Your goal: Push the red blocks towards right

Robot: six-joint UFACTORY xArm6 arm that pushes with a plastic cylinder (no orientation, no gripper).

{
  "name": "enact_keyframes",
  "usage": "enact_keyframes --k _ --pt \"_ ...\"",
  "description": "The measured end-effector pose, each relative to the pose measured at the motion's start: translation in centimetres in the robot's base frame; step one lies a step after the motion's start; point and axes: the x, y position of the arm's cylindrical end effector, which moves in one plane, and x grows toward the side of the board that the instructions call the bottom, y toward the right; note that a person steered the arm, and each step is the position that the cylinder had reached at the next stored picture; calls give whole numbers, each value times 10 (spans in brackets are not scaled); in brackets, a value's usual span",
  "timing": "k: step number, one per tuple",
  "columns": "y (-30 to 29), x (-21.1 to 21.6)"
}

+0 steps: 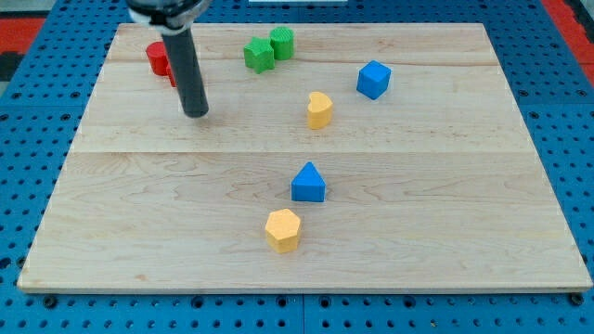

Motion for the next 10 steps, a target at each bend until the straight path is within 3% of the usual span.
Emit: enact_keyframes --k 1,2,3,6,10 --pt "-84 -75" --pt "-114 -121" --pt "-86 -133" --pt "-46 -49" --pt "65 -72"
